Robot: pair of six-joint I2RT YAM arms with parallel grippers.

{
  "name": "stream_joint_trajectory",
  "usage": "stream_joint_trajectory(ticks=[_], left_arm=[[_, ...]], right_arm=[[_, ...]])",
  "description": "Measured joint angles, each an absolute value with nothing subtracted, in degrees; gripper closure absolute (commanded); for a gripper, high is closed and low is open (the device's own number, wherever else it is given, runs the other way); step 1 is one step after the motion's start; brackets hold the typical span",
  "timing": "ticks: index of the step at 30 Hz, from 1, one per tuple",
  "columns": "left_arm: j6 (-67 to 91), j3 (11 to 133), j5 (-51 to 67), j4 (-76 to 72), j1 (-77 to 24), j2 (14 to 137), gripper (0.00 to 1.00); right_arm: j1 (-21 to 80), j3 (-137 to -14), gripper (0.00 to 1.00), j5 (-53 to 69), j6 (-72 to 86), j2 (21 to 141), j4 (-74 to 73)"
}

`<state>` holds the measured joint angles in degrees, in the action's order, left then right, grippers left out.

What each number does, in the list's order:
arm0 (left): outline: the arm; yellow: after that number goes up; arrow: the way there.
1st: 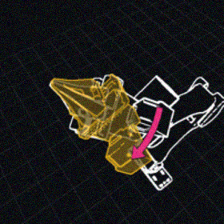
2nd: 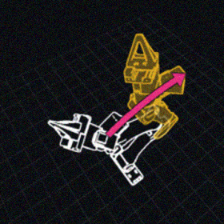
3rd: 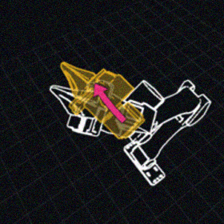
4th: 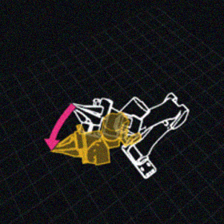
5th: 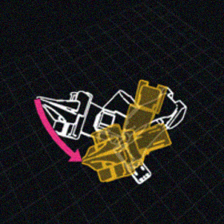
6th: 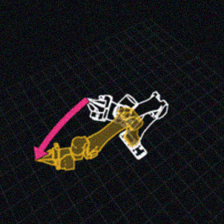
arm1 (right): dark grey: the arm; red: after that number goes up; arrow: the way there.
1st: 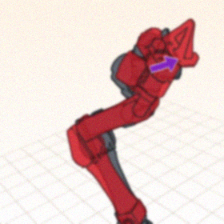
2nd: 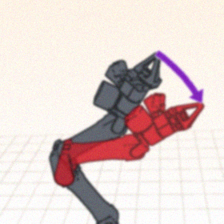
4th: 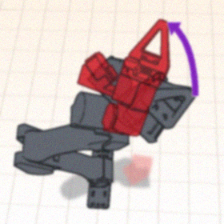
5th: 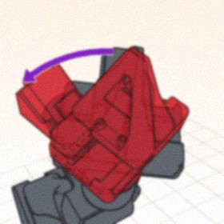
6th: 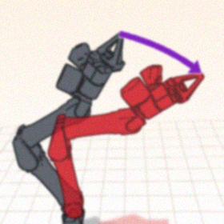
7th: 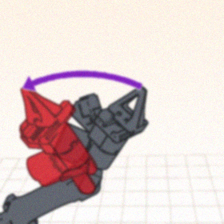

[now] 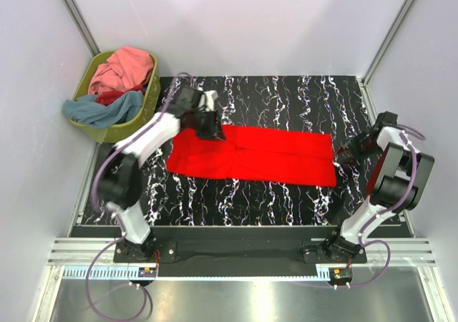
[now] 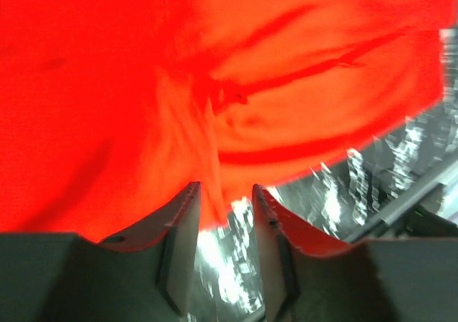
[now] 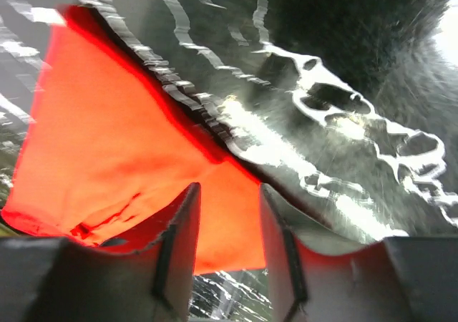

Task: Fold and stack the t-shirts
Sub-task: Fold the tshirt

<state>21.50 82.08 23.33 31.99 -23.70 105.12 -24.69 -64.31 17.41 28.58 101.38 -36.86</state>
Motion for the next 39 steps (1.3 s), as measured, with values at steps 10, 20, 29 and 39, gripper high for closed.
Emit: stream_joint_trajectory(ticks=[10,20,29,39], left_arm=[[22.39,55.72,23.68,31.7,-7.03,77.93,0.5],[26.94,41.23,26.46,27.51,-1.34,78.94,0.53],[35.0,37.08,26.22,14.94,-1.17,84.68,0.56],[43.7,34.24,26.63,3.92,-1.1,87.15,0.71]], right_arm=[[-2.02,-69.54,0.28,18.44,27.57,90.35,-36.07],[24.53,-59.05,0.34,29.76,41.85,94.87,-21.08],[30.61,-53.12,0.37,28.14,55.75,96.71,-8.73],[36.64,-47.42,0.38,21.65,66.22,97.14,2.72]])
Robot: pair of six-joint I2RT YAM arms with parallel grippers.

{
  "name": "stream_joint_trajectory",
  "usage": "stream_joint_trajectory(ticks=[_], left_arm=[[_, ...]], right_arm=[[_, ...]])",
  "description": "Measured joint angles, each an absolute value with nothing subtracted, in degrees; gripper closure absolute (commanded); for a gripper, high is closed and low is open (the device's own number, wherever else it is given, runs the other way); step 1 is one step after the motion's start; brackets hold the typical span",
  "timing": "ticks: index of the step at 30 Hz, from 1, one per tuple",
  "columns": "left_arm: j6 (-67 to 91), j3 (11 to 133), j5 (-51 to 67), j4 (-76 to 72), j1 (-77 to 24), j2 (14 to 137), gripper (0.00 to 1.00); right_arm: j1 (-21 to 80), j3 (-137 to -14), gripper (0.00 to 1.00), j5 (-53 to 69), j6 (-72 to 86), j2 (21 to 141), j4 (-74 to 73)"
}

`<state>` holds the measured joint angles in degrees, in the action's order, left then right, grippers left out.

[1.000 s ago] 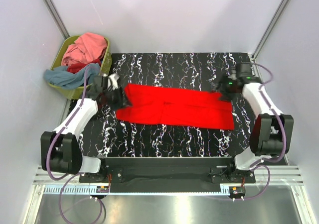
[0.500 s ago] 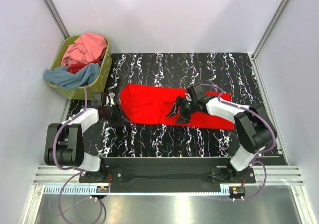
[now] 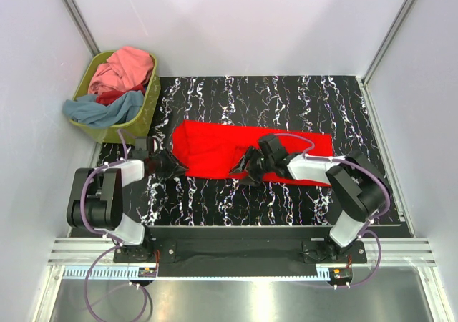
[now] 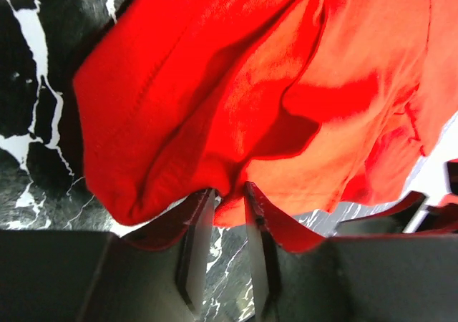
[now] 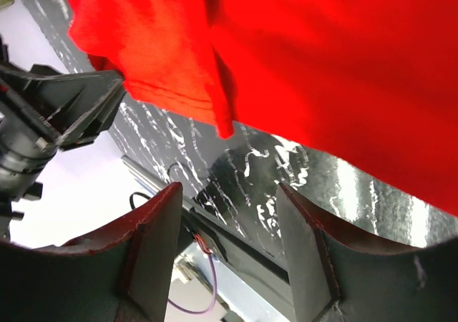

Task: Fold and stack the t-shirts
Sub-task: Fold the tshirt

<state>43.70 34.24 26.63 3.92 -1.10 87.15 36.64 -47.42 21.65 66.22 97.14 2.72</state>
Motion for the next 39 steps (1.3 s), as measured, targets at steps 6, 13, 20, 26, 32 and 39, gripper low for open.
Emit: stream_joint_trajectory(ticks=[6,13,20,26,32,39], left_arm=[[45.32,32.77,26.61,1.78,-1.02,86.59,0.64],[46.22,31.35,26.46,2.92,-1.02,84.25,0.64],[46.61,30.87,26.11,4.84,-1.02,83.2,0.72],[46.54,30.85,25.93,6.31,-1.02,83.2,0.78],[46.85,30.89,27.09,5.93,-1.02,83.18,0.68],[46.11,30.92,26.68,6.9,-0.99,83.42,0.89]], right_arm=[[37.52,-45.5,0.38,20.32,71.92,101.08,7.9],[38.65,-46.13,0.39,20.25,75.83,103.9,13.39],[38.83,-46.28,0.53,19.99,77.89,105.19,14.92],[38.98,-46.33,0.56,19.99,78.76,105.95,15.33],[39.0,-47.88,0.55,19.99,78.39,106.5,13.74],[39.03,-49.93,0.55,19.94,77.23,107.04,11.22]])
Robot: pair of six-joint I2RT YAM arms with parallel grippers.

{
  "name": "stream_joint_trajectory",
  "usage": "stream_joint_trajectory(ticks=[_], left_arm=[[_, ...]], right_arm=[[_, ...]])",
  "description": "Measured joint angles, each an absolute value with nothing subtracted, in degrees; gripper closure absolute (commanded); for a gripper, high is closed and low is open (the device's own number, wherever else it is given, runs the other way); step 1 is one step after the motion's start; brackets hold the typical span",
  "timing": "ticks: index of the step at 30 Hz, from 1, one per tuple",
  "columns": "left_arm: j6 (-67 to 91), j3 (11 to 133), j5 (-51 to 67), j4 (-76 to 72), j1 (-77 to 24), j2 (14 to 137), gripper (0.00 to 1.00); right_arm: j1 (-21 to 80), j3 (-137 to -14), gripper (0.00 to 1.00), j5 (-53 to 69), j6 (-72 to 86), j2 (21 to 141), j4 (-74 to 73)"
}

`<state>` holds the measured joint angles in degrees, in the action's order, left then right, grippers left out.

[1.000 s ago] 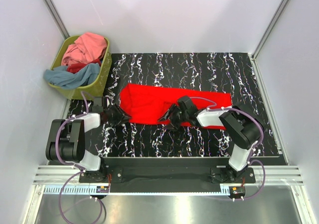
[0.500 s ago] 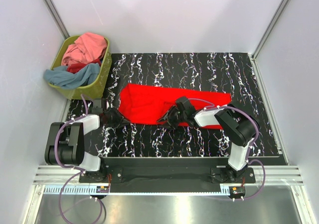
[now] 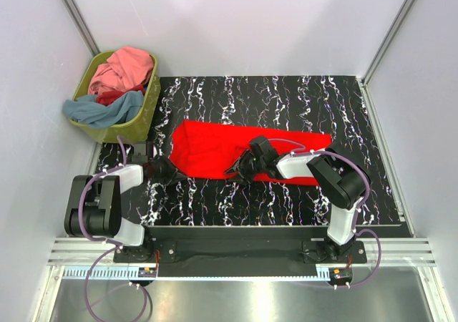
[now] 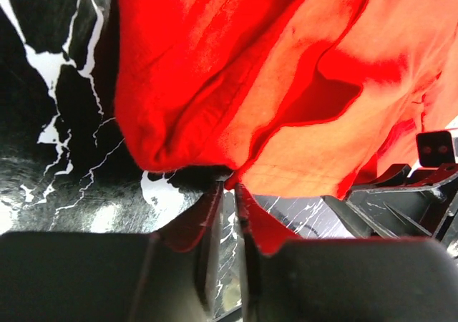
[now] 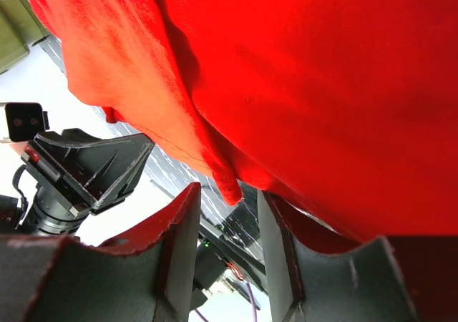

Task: Fold and stack the t-shirts
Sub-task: Fold the tshirt

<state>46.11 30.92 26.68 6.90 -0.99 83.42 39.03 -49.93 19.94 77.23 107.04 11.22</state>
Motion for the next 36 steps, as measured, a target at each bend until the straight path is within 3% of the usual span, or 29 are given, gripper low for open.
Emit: stream_joint_trajectory(ticks=[4,14,29,36], left_arm=[[45.67,31.29,26.61,7.49,-0.99,83.64,1.0],[45.28,31.53,26.61,7.84,-1.02,83.64,1.0],[44.34,33.71,26.52,12.73,-1.02,81.01,1.0],[43.79,39.57,26.52,15.0,-1.43,79.9,1.0]], right_arm=[[39.03,-50.37,0.55,19.88,76.47,107.04,9.98],[39.03,-53.23,0.6,19.29,73.21,107.18,6.59],[38.81,-55.27,0.97,21.12,70.83,108.07,5.69],[35.81,-55.29,1.0,23.81,69.63,108.07,5.67]])
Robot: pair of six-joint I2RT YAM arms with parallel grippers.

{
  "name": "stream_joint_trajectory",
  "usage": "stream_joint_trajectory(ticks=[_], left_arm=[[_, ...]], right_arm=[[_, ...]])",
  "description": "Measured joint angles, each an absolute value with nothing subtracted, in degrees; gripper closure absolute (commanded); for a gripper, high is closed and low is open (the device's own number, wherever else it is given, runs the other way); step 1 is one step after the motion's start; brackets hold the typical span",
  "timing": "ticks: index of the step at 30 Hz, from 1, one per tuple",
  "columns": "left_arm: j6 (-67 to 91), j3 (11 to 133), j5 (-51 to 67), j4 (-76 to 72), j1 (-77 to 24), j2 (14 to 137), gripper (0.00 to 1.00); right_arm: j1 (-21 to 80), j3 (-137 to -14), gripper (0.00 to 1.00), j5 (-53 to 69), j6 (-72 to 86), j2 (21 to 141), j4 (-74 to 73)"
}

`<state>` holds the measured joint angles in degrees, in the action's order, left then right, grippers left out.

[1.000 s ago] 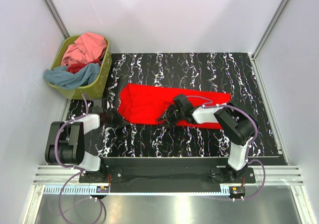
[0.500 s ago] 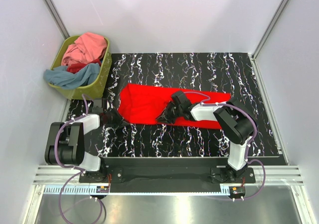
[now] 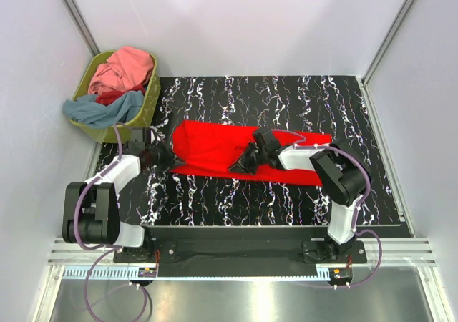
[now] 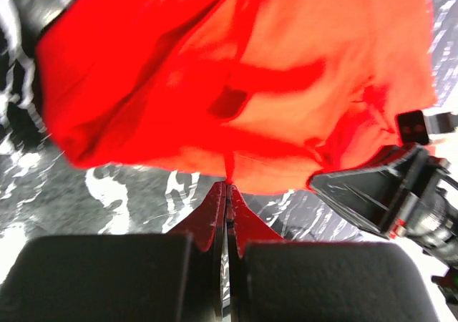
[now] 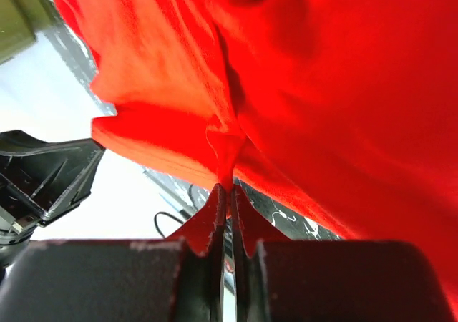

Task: Fold and stack the t-shirts
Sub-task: Fold the tshirt

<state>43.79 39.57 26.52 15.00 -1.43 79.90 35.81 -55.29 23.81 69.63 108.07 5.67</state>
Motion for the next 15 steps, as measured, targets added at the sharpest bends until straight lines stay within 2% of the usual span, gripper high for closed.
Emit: stream_joint_trajectory(ticks=[15], left_arm=[[44.75,55.55,26.55,16.88,-3.16,90.94,1.0]], right_arm=[[28.4,-66.46,0.99,35.53,65.41,114.65,4.89]])
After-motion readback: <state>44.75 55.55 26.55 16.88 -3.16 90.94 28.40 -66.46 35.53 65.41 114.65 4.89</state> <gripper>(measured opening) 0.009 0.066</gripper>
